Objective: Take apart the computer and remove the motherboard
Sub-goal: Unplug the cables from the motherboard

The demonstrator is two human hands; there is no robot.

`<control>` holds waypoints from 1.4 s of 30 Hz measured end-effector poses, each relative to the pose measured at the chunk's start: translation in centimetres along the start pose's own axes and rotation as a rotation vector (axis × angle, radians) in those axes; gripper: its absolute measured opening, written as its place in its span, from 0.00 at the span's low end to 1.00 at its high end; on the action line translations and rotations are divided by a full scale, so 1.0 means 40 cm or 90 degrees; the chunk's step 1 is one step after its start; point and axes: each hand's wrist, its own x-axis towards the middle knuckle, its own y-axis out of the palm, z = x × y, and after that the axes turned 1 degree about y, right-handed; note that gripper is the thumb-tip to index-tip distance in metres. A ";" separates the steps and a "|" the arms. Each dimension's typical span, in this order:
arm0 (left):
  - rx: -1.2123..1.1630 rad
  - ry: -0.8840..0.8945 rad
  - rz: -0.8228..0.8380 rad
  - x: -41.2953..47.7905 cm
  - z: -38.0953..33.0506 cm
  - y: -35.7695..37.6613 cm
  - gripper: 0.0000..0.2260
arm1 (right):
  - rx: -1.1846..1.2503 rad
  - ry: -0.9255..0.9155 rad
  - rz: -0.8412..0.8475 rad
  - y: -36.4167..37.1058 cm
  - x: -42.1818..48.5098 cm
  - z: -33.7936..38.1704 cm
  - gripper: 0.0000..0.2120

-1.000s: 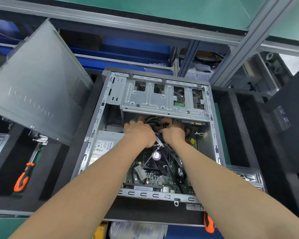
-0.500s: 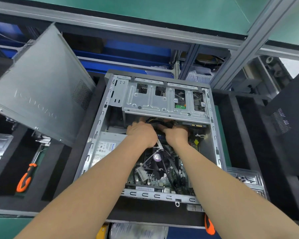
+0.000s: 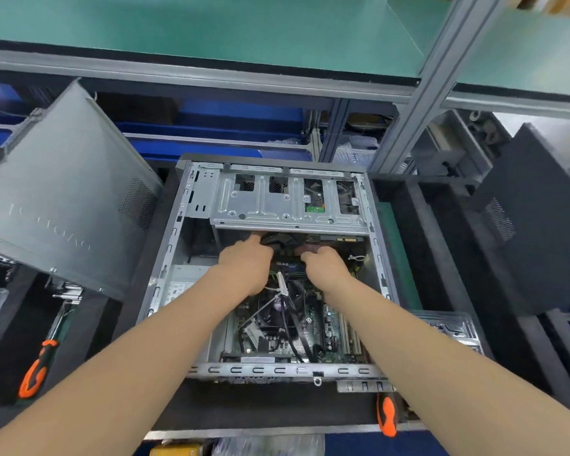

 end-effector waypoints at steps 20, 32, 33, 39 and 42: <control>-0.095 0.433 -0.243 -0.116 0.062 0.003 0.14 | -0.810 -0.095 0.447 -0.131 -0.167 0.043 0.07; 0.057 0.320 -0.158 -0.082 0.121 0.007 0.22 | -0.654 0.056 0.505 -0.072 -0.157 -0.004 0.20; 0.061 0.327 -0.155 -0.081 0.117 0.016 0.21 | -0.622 0.100 0.513 -0.069 -0.158 -0.008 0.19; 0.052 0.341 -0.172 -0.076 0.115 0.027 0.19 | -0.670 0.100 0.498 -0.090 -0.147 0.023 0.10; 0.034 0.329 -0.173 -0.076 0.116 0.034 0.19 | -0.824 0.021 0.427 -0.097 -0.150 0.044 0.10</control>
